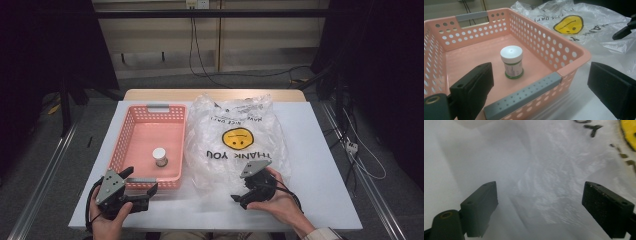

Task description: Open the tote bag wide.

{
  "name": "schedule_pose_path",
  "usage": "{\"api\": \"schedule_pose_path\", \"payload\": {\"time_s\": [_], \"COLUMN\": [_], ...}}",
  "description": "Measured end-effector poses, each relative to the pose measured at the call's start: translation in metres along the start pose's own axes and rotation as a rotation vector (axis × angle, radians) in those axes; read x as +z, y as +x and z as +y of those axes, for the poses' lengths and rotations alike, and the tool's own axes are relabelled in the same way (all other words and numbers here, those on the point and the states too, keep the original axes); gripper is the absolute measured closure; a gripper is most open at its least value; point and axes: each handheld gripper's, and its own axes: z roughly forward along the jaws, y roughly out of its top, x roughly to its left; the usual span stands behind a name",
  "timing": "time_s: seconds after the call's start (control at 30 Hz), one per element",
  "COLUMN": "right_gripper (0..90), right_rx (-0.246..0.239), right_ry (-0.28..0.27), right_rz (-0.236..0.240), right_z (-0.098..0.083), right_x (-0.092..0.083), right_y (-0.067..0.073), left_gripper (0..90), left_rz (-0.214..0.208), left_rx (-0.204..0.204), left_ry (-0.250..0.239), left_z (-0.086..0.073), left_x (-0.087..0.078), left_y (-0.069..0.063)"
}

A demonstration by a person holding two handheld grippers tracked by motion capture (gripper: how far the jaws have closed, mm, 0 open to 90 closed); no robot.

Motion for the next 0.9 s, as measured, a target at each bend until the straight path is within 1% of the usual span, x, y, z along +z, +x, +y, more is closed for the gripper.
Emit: {"api": "schedule_pose_path", "payload": {"time_s": [0.03,0.07,0.1,0.13,0.2,0.3,0.33,0.37,0.4,0.43,0.47,0.53,0.57,0.6,0.63,0.7,0.73,0.8,0.87,0.9], "right_gripper": [16.7,16.7,16.5,18.2,32.2,35.5,38.6,45.1,45.1,57.4,62.4,67.9,71.1,75.2,77.5,78.3,78.3,78.4,76.6,74.2], "right_rx": [-0.004,-0.004,-0.009,-0.006,-0.005,0.018,0.015,0.029,0.029,0.03,0.035,0.037,0.035,0.03,0.036,0.028,0.02,0.017,0.006,0.004], "right_ry": [0.018,0.018,0.037,0.032,0.019,0.015,0.018,0.015,0.015,0.011,0.011,0.007,0.004,-0.005,-0.014,-0.041,-0.049,-0.048,-0.048,-0.044], "right_rz": [0.014,0.014,0.017,0.018,0.039,0.05,0.048,0.042,0.042,0.036,0.027,0.016,0.003,-0.006,-0.015,-0.046,-0.07,-0.072,-0.053,-0.04], "right_z": [0.0,0.0,0.0,0.0,-0.001,-0.001,0.0,0.0,0.0,0.0,0.0,0.0,0.001,0.002,0.003,0.006,0.008,0.01,0.01,0.01], "right_x": [0.003,0.003,0.007,0.008,0.006,0.006,0.006,0.006,0.006,0.004,0.003,0.002,0.001,0.0,-0.002,-0.006,-0.007,-0.005,-0.004,-0.003], "right_y": [0.001,0.001,0.001,-0.001,-0.003,-0.005,-0.006,-0.006,-0.006,-0.009,-0.01,-0.011,-0.011,-0.011,-0.011,-0.013,-0.013,-0.014,-0.012,-0.01], "left_gripper": [6.3,6.3,6.4,6.3,6.3,6.3,6.4,6.4,6.4,6.4,6.3,6.3,6.3,6.4,6.3,6.3,6.4,6.4,6.4,6.4], "left_rz": [-0.002,-0.002,-0.002,-0.002,-0.002,-0.003,-0.002,-0.002,-0.002,-0.002,-0.001,-0.002,-0.002,-0.002,-0.002,-0.005,-0.008,-0.006,-0.007,-0.007], "left_rx": [-0.005,-0.005,-0.002,-0.002,-0.001,0.006,0.007,0.008,0.006,0.006,0.006,0.006,0.006,0.006,0.008,0.012,0.01,0.012,0.009,0.008], "left_ry": [-0.005,-0.005,-0.005,-0.004,-0.004,0.004,0.003,0.001,-0.001,-0.001,0.0,0.0,0.001,0.001,0.001,0.005,0.007,0.008,0.006,0.005], "left_z": [0.0,0.0,0.0,0.0,0.0,0.0,0.0,0.0,0.0,0.0,0.0,0.0,0.0,0.0,0.0,0.0,0.0,0.0,0.0,0.0], "left_x": [0.0,0.0,0.0,0.0,0.0,0.001,0.001,0.001,0.001,0.001,0.001,0.001,0.001,0.001,0.001,0.001,0.002,0.002,0.001,0.002], "left_y": [-0.001,-0.001,0.0,0.0,0.0,0.0,0.0,0.0,0.0,0.0,0.001,0.001,0.001,0.001,0.001,0.001,0.0,0.0,0.001,0.001]}}
